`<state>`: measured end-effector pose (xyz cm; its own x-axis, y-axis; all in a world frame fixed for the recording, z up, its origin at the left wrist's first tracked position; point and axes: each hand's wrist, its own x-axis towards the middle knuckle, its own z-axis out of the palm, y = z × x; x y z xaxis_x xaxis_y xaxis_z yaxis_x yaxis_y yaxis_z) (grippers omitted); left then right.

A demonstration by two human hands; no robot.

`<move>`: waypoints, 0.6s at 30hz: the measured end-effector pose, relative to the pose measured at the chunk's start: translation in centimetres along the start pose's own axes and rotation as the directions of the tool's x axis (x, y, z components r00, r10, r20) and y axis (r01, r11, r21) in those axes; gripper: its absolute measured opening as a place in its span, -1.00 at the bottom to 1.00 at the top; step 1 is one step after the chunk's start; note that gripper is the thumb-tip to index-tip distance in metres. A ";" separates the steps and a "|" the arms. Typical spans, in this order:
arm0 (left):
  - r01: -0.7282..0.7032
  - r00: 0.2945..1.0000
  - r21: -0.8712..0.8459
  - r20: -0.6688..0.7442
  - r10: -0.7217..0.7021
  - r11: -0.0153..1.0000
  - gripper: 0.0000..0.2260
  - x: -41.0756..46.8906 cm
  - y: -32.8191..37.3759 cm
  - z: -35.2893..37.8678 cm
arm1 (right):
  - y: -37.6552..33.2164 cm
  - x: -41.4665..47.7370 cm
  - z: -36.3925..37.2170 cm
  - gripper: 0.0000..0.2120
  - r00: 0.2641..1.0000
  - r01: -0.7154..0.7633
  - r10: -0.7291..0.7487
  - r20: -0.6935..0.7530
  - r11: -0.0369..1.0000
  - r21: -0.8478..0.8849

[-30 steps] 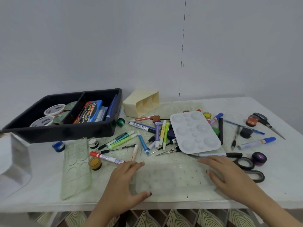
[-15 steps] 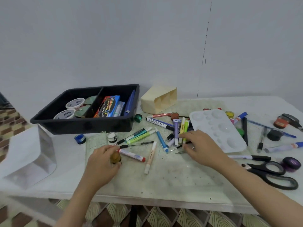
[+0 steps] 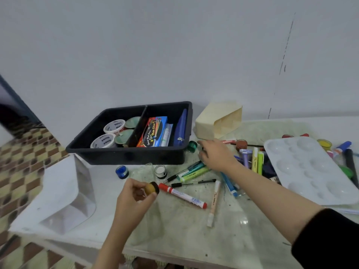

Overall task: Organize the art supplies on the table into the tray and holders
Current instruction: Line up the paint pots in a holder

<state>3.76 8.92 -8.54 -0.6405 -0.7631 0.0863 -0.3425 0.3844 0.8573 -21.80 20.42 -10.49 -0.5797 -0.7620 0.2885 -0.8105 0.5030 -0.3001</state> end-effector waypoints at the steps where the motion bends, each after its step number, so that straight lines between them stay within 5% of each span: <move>1: 0.031 0.999 -0.077 -0.011 -0.032 0.997 -0.76 0.2 0.0 -0.2 | -0.2 0.6 0.5 -0.64 1.000 -0.016 0.017 -0.009 1.000 0.008; 7: 0.071 0.997 -0.264 0.021 -0.068 0.962 -0.66 1.7 -0.5 -0.9 | -0.9 2.9 2.0 -0.61 0.990 -0.141 0.142 0.012 0.989 -0.044; 14: 0.035 0.999 -0.245 0.048 -0.024 0.969 -0.68 2.1 -0.3 -0.2 | -1.4 2.1 1.3 -0.66 0.962 -0.270 0.264 0.064 0.895 0.355; 18: 0.018 0.994 -0.237 0.111 0.009 0.971 -0.66 1.5 1.1 0.9 | -1.1 0.0 -0.8 -0.55 0.943 -0.328 0.301 0.145 0.754 0.570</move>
<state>1.81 8.69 -7.96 -0.7158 -0.6973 0.0367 -0.1812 0.2362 0.9547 -21.03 20.16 -9.47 -0.7781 -0.6262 0.0498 -0.3731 0.3969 -0.8386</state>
